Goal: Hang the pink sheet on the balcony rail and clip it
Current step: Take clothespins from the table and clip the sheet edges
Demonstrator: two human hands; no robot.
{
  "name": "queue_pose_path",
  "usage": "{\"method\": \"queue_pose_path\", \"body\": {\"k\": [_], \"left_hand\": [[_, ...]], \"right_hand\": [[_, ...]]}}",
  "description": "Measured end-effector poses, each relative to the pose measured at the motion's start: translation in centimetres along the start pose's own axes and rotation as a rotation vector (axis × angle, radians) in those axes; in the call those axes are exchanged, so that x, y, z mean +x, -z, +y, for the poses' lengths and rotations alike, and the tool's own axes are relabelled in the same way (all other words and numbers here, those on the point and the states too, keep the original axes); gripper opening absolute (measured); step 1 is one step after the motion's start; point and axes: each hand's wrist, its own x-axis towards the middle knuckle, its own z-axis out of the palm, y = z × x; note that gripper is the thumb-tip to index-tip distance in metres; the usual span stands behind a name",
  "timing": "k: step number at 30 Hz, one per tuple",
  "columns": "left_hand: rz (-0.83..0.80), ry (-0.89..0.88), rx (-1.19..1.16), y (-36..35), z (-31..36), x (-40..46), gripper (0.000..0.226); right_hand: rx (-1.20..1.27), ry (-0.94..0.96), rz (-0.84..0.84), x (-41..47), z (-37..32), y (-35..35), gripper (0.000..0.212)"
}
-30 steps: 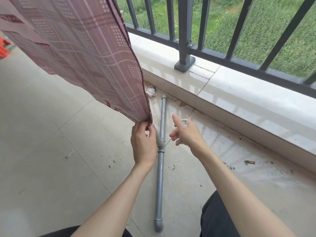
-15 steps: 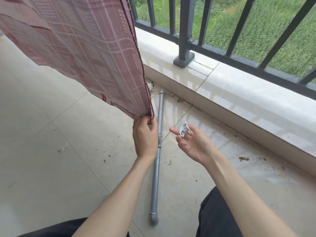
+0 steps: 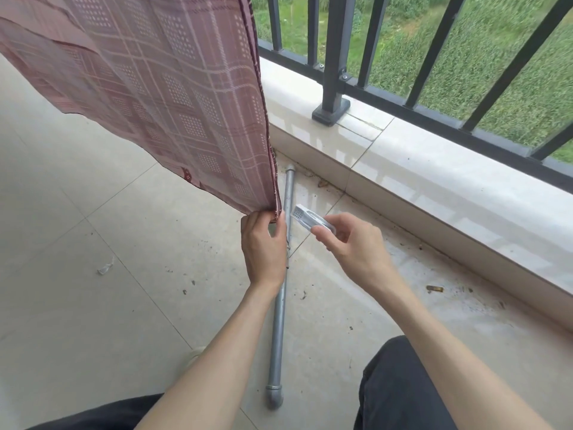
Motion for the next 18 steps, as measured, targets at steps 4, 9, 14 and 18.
{"method": "queue_pose_path", "body": {"k": [4, 9, 14, 18], "left_hand": [[-0.019, -0.002, 0.012, 0.2, 0.0, -0.1, 0.008], [-0.035, -0.008, 0.021, 0.2, 0.2, -0.1, 0.009], [-0.054, 0.011, 0.008, 0.4, 0.2, -0.2, 0.005], [-0.073, -0.019, 0.023, 0.5, 0.1, -0.1, 0.009]], "right_hand": [[-0.192, 0.163, 0.082, -0.7, -1.1, -0.4, 0.027], [-0.398, 0.349, 0.164, -0.1, -1.3, -1.5, 0.034], [-0.444, 0.411, 0.161, 0.8, -2.1, -2.6, 0.036], [-0.463, 0.443, 0.207, 0.9, -2.3, -2.6, 0.034]]}}
